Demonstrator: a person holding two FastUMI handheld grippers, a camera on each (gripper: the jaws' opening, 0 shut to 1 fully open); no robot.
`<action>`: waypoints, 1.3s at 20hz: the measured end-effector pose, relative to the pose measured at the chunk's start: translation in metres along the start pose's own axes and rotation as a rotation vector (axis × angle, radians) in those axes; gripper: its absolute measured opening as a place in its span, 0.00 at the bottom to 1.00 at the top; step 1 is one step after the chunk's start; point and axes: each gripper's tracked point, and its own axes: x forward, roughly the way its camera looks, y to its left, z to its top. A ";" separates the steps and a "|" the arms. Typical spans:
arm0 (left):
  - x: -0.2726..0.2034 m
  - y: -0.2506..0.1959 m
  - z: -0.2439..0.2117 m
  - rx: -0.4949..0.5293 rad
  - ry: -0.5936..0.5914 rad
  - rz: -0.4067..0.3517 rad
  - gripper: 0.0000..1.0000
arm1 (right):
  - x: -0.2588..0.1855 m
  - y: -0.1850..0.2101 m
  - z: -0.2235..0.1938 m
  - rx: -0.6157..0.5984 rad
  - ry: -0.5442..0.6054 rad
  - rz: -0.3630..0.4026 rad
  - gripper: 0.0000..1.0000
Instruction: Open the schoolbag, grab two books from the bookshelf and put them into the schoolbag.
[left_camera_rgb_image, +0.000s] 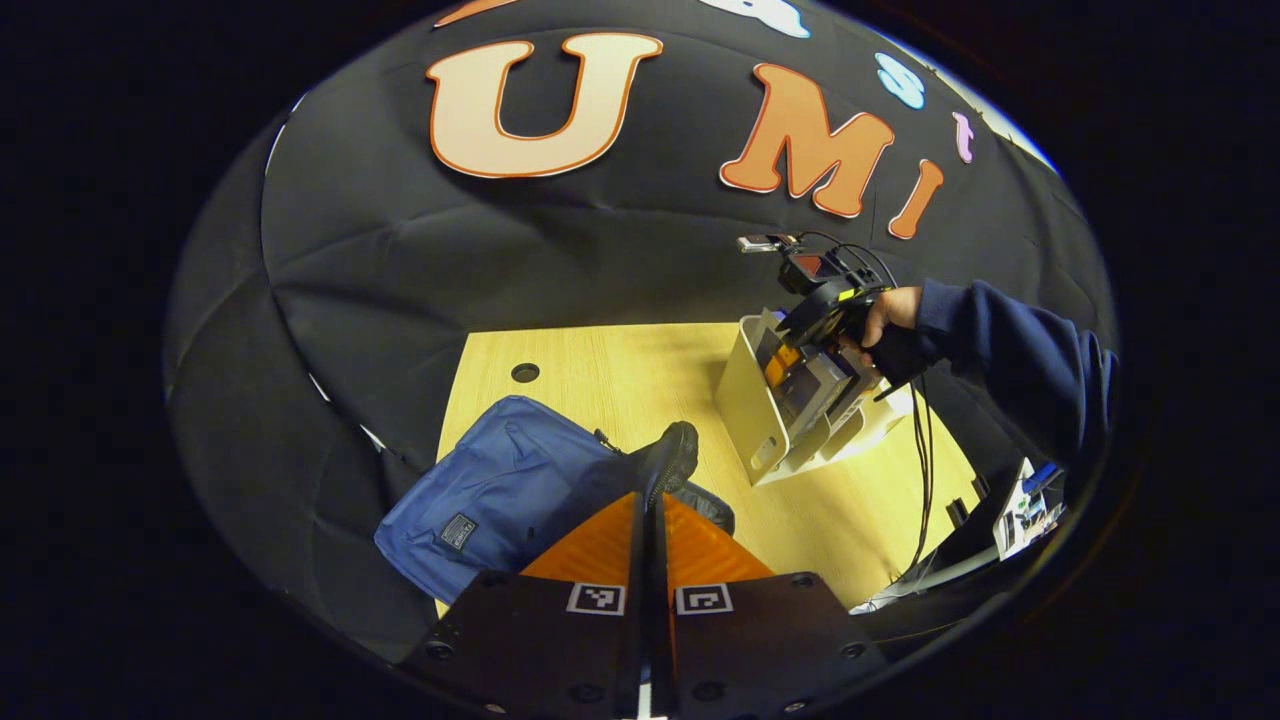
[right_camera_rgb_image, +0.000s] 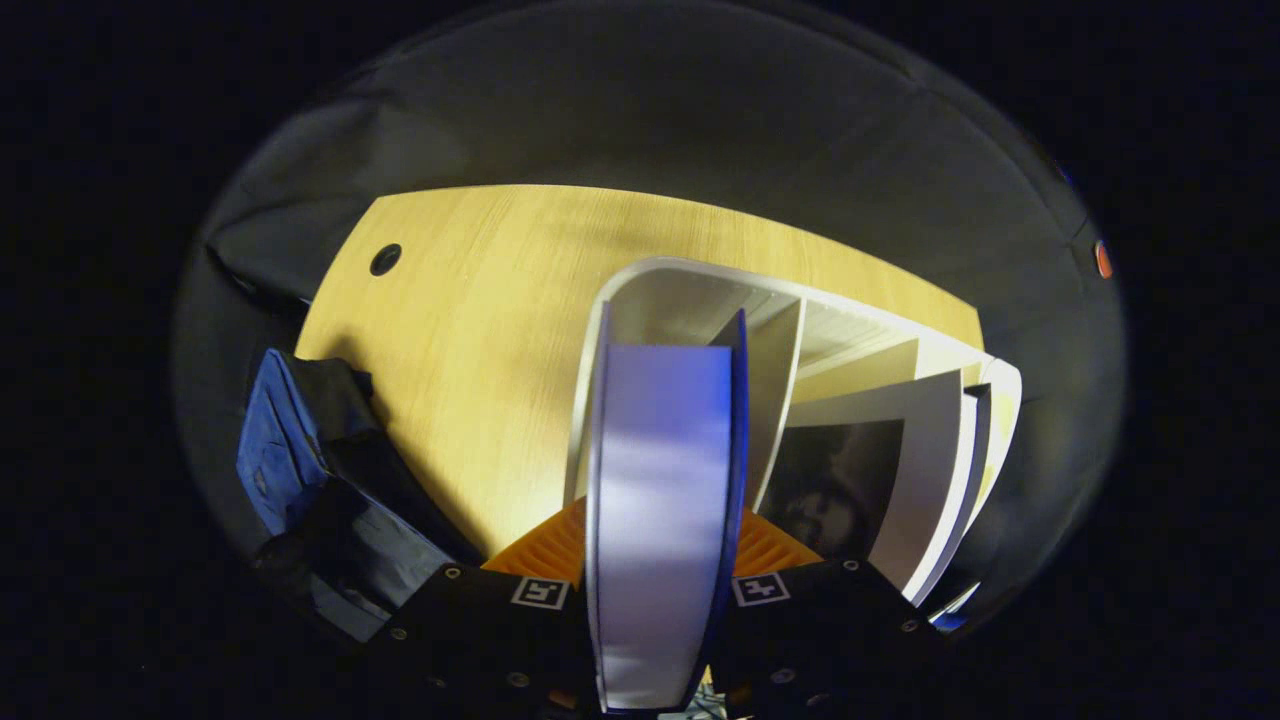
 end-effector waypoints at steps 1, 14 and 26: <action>0.000 0.000 0.000 -0.002 0.000 -0.004 0.04 | -0.005 -0.005 0.001 -0.010 -0.007 -0.005 0.43; 0.015 0.000 -0.003 -0.014 0.026 -0.041 0.04 | -0.153 -0.042 -0.023 0.062 -0.221 0.193 0.41; 0.022 0.001 -0.003 0.015 0.066 -0.018 0.04 | -0.146 0.086 -0.110 0.210 -0.253 0.504 0.41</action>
